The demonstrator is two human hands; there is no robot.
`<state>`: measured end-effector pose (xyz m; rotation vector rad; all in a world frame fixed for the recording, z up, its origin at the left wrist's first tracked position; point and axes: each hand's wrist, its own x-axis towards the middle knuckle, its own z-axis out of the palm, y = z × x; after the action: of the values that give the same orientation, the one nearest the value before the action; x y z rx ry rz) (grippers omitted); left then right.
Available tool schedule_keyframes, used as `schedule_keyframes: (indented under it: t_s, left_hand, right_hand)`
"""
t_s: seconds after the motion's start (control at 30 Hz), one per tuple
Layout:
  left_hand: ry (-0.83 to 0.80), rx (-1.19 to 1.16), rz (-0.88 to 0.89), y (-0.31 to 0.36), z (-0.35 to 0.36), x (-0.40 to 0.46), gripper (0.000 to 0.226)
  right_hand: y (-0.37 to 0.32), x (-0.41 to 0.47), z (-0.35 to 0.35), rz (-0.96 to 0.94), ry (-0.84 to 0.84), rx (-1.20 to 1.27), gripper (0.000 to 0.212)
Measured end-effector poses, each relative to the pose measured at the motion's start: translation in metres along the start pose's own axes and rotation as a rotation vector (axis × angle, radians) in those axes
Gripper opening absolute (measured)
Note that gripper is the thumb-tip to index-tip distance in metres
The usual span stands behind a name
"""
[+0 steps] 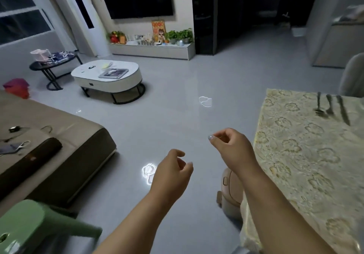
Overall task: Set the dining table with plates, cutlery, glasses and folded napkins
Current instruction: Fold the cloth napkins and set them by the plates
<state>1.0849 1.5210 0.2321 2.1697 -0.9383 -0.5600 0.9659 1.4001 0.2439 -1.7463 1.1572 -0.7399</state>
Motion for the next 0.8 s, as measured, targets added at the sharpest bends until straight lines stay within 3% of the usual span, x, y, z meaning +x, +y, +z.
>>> schedule_keyframes:
  t_s: [0.4,0.6,0.8]
  left_hand:
    - [-0.183,0.027,0.208,-0.007,-0.06,0.196,0.03]
    - [-0.296,0.023,0.278,0.024,-0.027,0.291,0.029]
    - [-0.366,0.024,0.382,0.115,0.032,0.408,0.027]
  right_hand:
    - [-0.048,0.121,0.084,0.111,0.228,0.023,0.013]
    - [-0.033,0.205,0.064,0.19,0.381,0.034,0.011]
    - [-0.014,0.322,0.003,0.222,0.519,0.046,0.01]
